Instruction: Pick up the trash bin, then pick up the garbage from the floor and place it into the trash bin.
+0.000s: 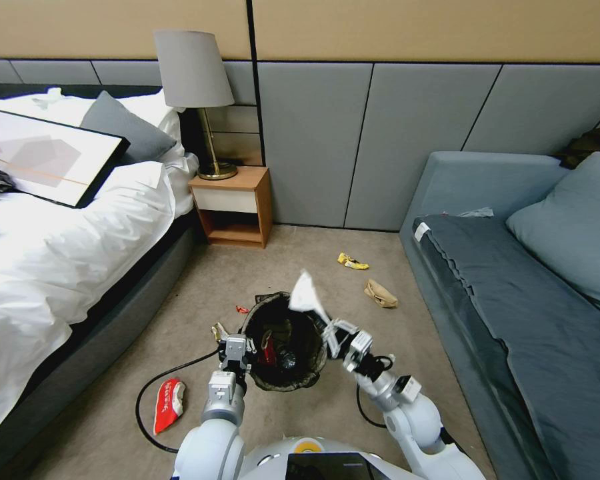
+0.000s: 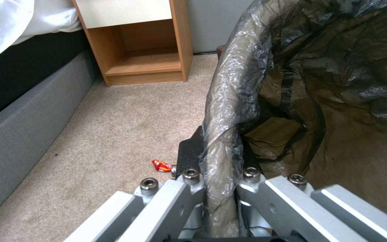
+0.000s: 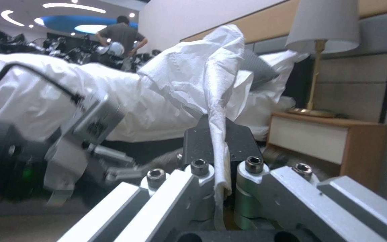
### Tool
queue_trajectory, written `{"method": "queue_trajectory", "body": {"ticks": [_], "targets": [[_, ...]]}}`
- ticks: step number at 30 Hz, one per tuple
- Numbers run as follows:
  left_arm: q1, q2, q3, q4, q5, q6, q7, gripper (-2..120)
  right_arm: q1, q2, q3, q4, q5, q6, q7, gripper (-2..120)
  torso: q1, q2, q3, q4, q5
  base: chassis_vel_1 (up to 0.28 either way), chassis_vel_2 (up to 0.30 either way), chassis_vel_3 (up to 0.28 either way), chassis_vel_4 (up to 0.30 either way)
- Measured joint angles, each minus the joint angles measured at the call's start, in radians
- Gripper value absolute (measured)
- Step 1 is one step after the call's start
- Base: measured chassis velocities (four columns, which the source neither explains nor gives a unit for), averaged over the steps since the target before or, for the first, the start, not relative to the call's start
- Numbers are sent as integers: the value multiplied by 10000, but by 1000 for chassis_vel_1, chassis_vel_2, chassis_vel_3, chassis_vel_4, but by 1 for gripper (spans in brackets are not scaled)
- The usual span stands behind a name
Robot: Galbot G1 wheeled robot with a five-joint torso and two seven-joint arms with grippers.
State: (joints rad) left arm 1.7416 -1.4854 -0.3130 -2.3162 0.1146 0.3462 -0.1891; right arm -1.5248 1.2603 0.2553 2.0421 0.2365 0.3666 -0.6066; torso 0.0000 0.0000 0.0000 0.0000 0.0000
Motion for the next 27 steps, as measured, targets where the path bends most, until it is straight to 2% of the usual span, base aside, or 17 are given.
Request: {"method": "queue_trajectory", "body": {"ticks": [6, 16, 24, 25, 26, 27], "targets": [[2, -15, 20, -14, 61, 21, 19, 0, 366, 271, -438, -1060, -266, -48, 169, 0, 0, 0, 0, 0, 0, 0, 0, 0, 0], [7, -7, 58, -74, 78, 29, 31, 0, 566, 377, -412, -1819, -307, -11, 443, 0, 0, 0, 0, -1, -1, 0, 0, 0, 0], [69, -6, 100, -115, 120, 28, 32, 0, 921, 558, -462, -2520, -447, -107, 1185, 0, 0, 0, 1, 0, 0, 0, 0, 0, 0], [72, -5, 99, -122, 120, 29, 32, 0, 931, 570, -468, -2587, -476, -116, 1241, 2, 0, 0, 0, 0, 0, 0, 0, 0, 0], [75, -4, 97, -129, 120, 28, 32, 0, 941, 583, -468, -2691, -533, -113, 1288, 9, 0, -1, 0, 0, 0, 0, 0, 0, 0], [75, -4, 97, -129, 120, 28, 32, 0, 941, 583, -468, -2691, -533, -113, 1288, 9, 0, -1, 0, 0, 0, 0, 0, 0, 0]]}}
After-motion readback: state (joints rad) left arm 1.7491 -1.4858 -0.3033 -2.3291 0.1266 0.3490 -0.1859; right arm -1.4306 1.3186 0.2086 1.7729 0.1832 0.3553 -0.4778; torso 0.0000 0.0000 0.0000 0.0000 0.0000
